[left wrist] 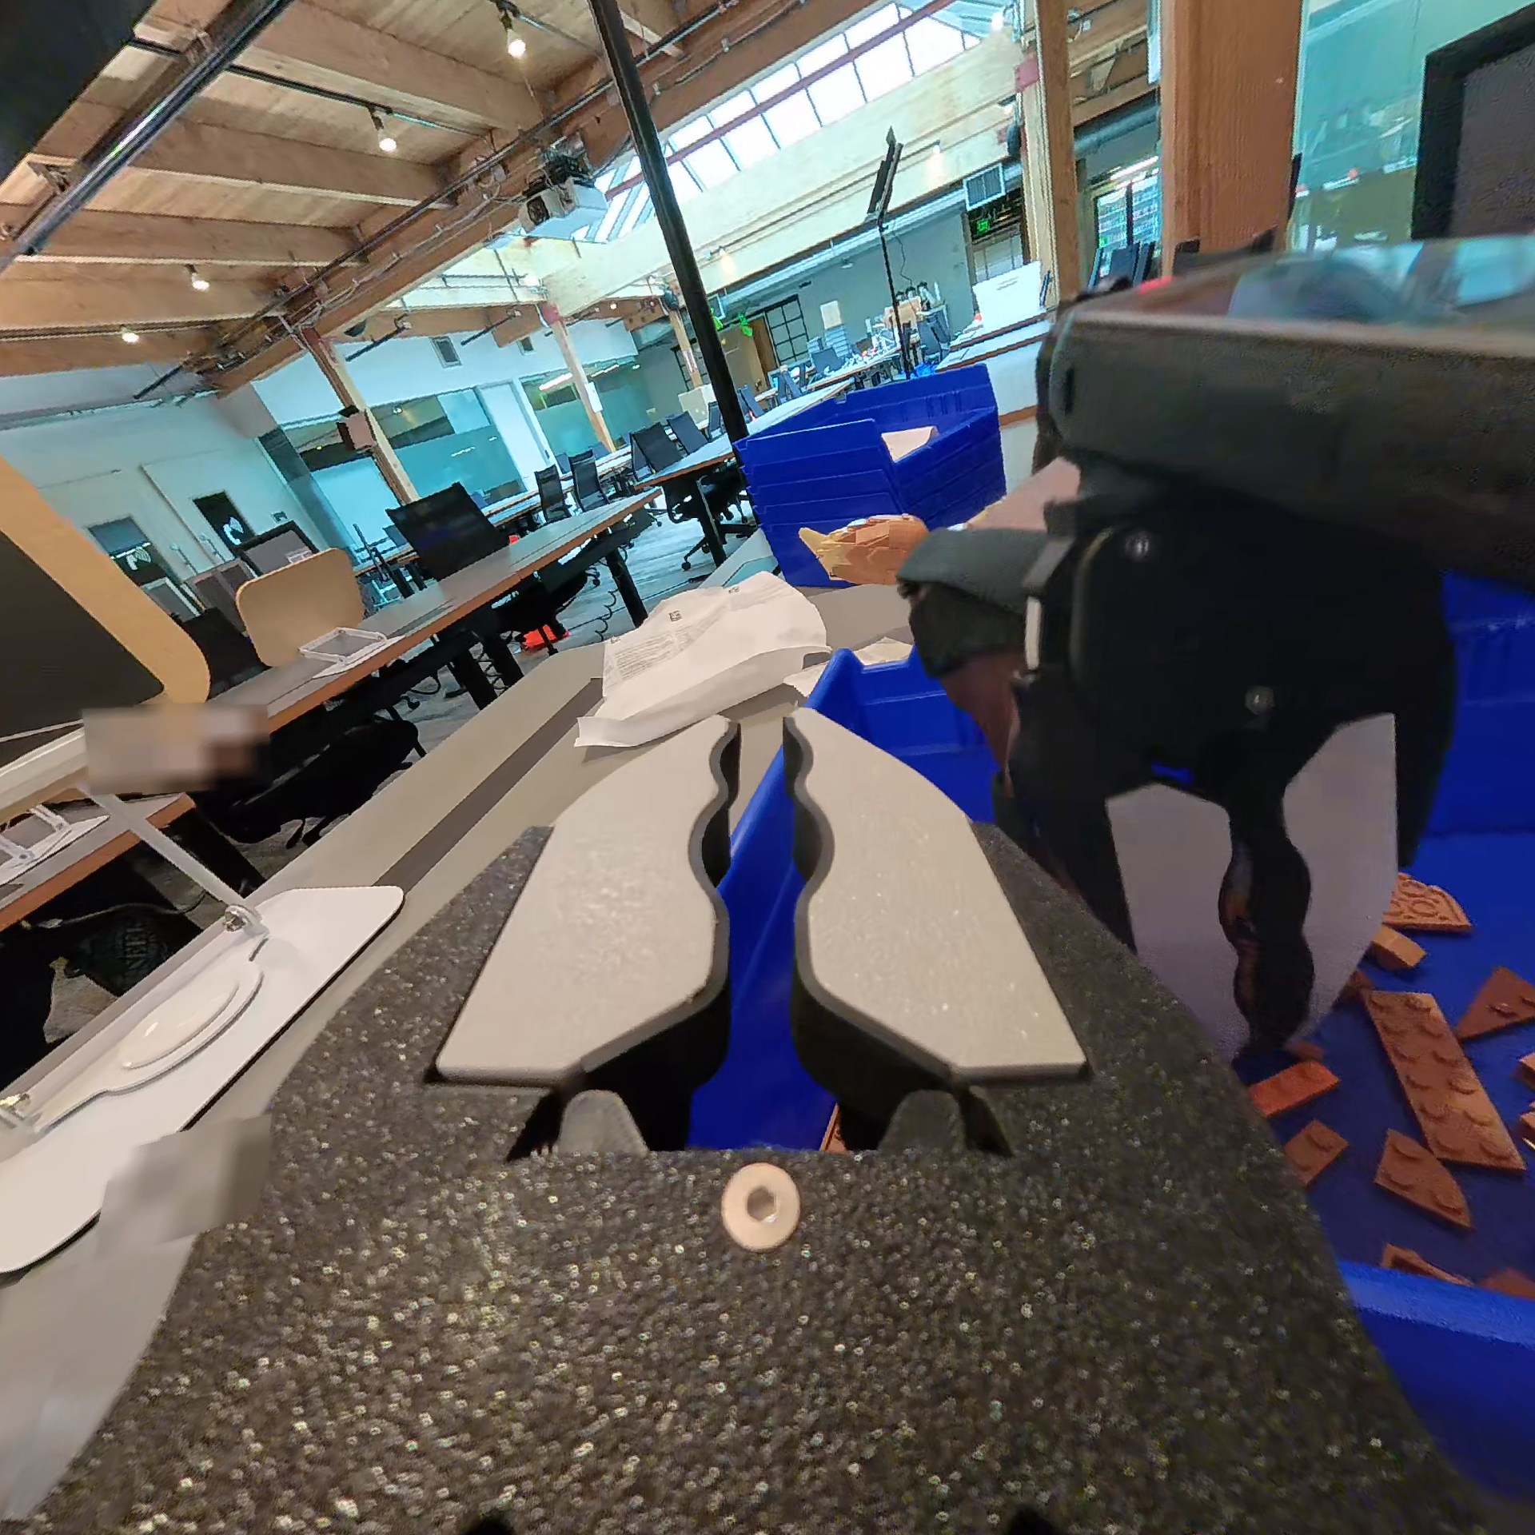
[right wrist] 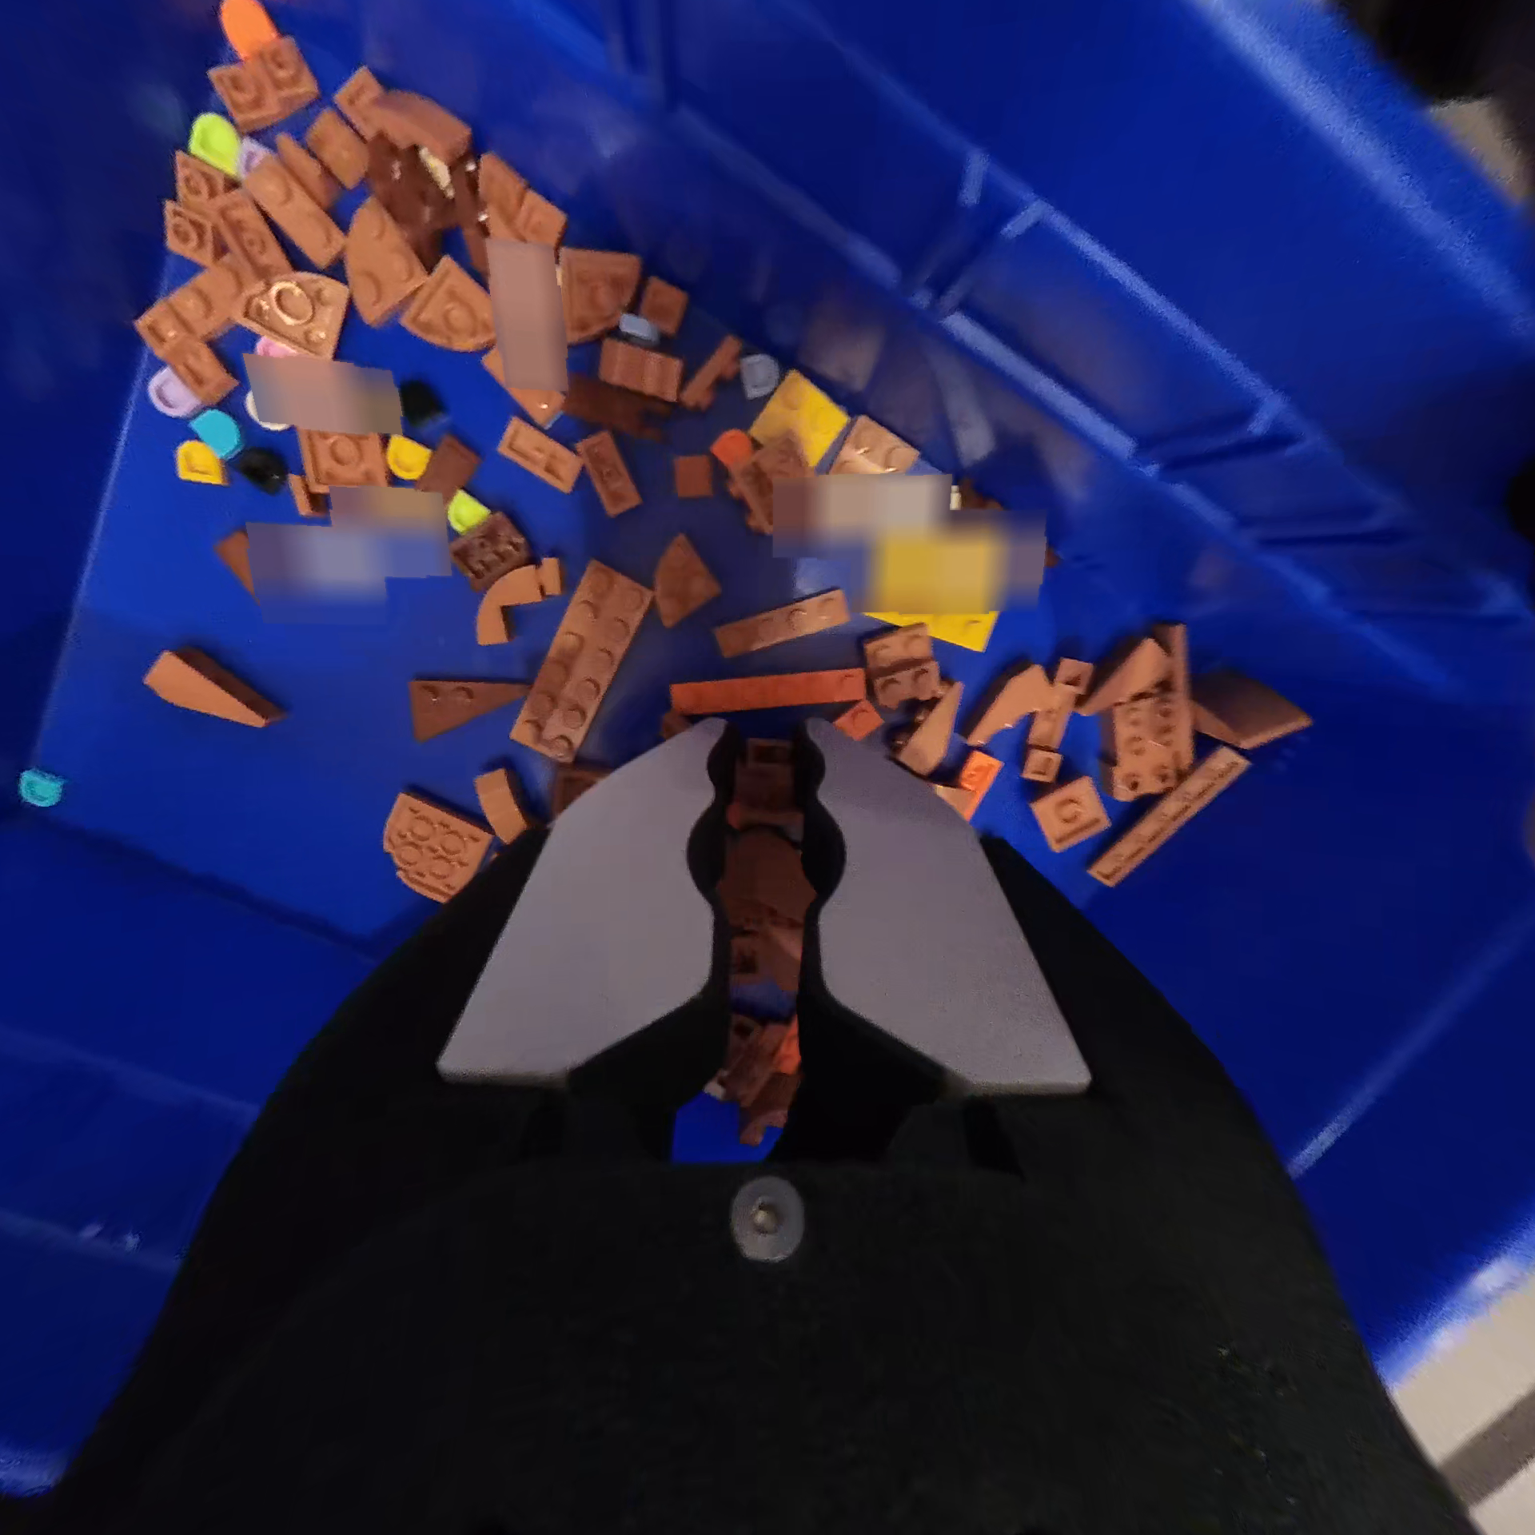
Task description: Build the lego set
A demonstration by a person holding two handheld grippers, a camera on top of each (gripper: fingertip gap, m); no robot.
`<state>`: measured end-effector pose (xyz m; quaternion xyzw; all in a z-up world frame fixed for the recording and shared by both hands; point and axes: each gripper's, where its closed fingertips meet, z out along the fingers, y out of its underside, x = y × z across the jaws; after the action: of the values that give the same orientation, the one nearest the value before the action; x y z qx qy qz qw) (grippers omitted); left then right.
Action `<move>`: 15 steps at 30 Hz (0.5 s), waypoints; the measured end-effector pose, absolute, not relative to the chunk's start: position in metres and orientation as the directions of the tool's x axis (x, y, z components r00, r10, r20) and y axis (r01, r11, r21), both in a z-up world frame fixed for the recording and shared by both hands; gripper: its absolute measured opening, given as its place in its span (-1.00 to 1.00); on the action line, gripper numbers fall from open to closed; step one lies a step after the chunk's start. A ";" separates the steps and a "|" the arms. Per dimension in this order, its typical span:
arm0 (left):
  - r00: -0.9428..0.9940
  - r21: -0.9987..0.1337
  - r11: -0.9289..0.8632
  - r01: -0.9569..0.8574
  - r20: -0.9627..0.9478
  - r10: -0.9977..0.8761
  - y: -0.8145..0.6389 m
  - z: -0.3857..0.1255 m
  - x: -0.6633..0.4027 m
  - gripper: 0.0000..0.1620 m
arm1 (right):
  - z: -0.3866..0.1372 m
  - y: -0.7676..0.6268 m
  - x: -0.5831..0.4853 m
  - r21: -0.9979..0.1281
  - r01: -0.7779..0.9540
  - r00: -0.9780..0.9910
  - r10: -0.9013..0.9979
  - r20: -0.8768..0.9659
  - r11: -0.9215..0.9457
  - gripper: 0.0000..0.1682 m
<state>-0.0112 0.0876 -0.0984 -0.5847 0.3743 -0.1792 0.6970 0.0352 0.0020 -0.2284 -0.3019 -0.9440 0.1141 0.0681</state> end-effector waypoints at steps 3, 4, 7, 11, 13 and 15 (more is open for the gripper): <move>0.654 -0.949 0.250 -0.191 -0.313 -0.688 0.087 -0.099 -0.011 -0.88 | -0.241 0.009 0.039 -0.188 0.595 -0.792 0.610 0.026 0.781 -0.85; 0.654 -0.949 0.250 -0.192 -0.314 -0.689 0.087 -0.099 -0.011 -0.88 | -0.242 0.011 0.039 -0.178 0.609 -0.783 0.622 0.019 0.773 -0.87; 0.653 -0.949 0.246 -0.198 -0.315 -0.689 0.088 -0.099 -0.011 -0.89 | -0.241 0.021 0.040 -0.139 0.629 -0.768 0.639 0.041 0.765 -0.91; 0.651 -0.948 0.242 -0.205 -0.317 -0.690 0.088 -0.100 -0.010 -0.89 | -0.238 0.034 0.041 -0.098 0.664 -0.740 0.670 0.062 0.742 -0.97; 0.651 -0.948 0.243 -0.207 -0.319 -0.689 0.088 -0.100 -0.010 -0.89 | -0.237 0.040 0.039 -0.083 0.688 -0.718 0.693 0.069 0.721 -0.97; 0.651 -0.947 0.244 -0.209 -0.322 -0.688 0.088 -0.100 -0.010 -0.89 | -0.236 0.044 0.037 -0.075 0.701 -0.705 0.705 0.077 0.709 -1.00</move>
<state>-0.0095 0.0877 -0.1004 -0.5898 0.3803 -0.1730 0.6911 0.0371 0.0440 -0.2358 -0.3810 -0.9230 0.0200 0.0502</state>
